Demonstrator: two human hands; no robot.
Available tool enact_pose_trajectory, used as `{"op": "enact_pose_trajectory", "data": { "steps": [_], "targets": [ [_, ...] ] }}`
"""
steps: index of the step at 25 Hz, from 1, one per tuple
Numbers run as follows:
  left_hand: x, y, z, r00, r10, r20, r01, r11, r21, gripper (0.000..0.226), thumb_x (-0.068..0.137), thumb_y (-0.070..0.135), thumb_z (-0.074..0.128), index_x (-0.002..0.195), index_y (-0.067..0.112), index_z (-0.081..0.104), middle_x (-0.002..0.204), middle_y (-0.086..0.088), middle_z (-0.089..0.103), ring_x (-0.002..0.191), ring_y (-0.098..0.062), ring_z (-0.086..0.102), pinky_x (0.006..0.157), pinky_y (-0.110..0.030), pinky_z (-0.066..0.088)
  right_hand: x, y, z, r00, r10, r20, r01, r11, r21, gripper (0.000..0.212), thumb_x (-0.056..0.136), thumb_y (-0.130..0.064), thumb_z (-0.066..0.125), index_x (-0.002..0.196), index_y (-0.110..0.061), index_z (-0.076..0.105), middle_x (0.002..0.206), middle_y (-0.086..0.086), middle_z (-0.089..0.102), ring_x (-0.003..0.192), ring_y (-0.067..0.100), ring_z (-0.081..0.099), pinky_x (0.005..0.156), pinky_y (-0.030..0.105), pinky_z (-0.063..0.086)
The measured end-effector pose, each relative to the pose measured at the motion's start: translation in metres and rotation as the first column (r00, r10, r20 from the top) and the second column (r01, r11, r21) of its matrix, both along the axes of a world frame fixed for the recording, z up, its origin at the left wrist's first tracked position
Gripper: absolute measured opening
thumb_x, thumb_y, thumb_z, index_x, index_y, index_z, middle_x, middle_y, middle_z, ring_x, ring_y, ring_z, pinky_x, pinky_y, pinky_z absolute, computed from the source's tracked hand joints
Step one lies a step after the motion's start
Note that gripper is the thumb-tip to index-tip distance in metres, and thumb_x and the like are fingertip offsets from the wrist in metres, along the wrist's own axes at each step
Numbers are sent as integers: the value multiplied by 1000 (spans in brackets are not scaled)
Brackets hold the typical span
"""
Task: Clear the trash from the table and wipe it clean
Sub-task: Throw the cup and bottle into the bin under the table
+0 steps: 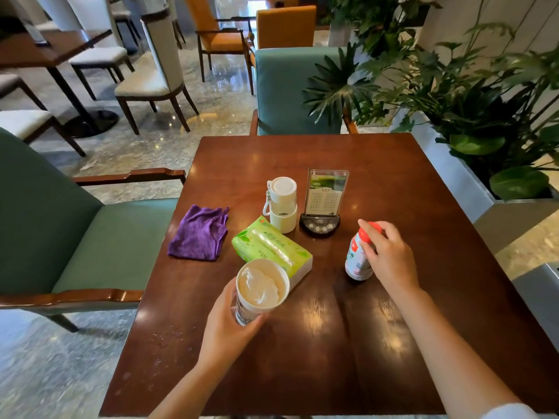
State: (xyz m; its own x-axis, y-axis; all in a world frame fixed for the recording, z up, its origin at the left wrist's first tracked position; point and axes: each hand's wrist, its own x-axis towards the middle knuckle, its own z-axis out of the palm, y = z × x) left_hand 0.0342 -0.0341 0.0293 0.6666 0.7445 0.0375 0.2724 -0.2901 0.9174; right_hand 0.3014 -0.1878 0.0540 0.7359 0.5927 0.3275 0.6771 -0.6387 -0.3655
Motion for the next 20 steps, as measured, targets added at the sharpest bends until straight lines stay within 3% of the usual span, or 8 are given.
{"op": "enact_pose_trajectory", "data": {
  "steps": [3, 7, 10, 15, 17, 20],
  "targets": [
    [3, 3, 4, 1000, 16, 10, -16, 1000, -4, 76, 65, 17, 85, 119, 51, 44, 117, 20, 61, 101, -6, 63, 85, -27, 54, -15, 4, 13, 997, 47, 61, -48, 999, 23, 50, 74, -7, 75, 121, -16, 60, 110, 12, 61, 88, 32, 64, 62, 39, 55],
    [3, 18, 10, 997, 52, 59, -52, 999, 7, 75, 67, 15, 84, 128, 37, 46, 122, 15, 59, 108, -7, 59, 87, -27, 53, -45, 11, 55, 996, 47, 73, -58, 984, 171, 55, 68, -8, 79, 118, -16, 58, 111, 12, 62, 92, 33, 63, 65, 39, 54],
    [-4, 31, 18, 989, 84, 122, -85, 996, 8, 71, 66, 12, 84, 123, 37, 49, 118, 16, 60, 108, -3, 58, 86, -24, 53, -89, 26, 81, 982, 134, 132, -162, 960, 229, 47, 69, -12, 78, 108, -22, 53, 109, 7, 64, 90, 31, 65, 61, 39, 56],
    [-54, 78, 16, 973, 145, 178, -163, 983, 90, 63, 58, 42, 74, 112, 58, 45, 113, 36, 50, 111, -6, 52, 81, -26, 50, -165, 84, 83, 951, 291, 108, -307, 934, 185, 42, 70, -22, 78, 103, -29, 53, 108, -1, 65, 91, 23, 65, 55, 38, 57],
    [-85, 105, 9, 964, 195, 182, -206, 977, 49, 67, 56, 45, 73, 117, 52, 44, 114, 31, 49, 110, -5, 52, 83, -26, 50, -201, 116, 77, 941, 325, 96, -338, 920, 199, 43, 69, -22, 80, 101, -30, 52, 104, -2, 65, 90, 20, 64, 58, 34, 57],
    [-147, 153, 2, 956, 220, 194, -227, 974, 14, 65, 55, 43, 71, 115, 40, 47, 114, 22, 48, 108, -7, 53, 84, -21, 50, -269, 170, 67, 931, 360, 64, -366, 908, 205, 31, 71, -30, 68, 97, -32, 51, 101, -6, 64, 88, 16, 62, 61, 32, 56]
  ]
}}
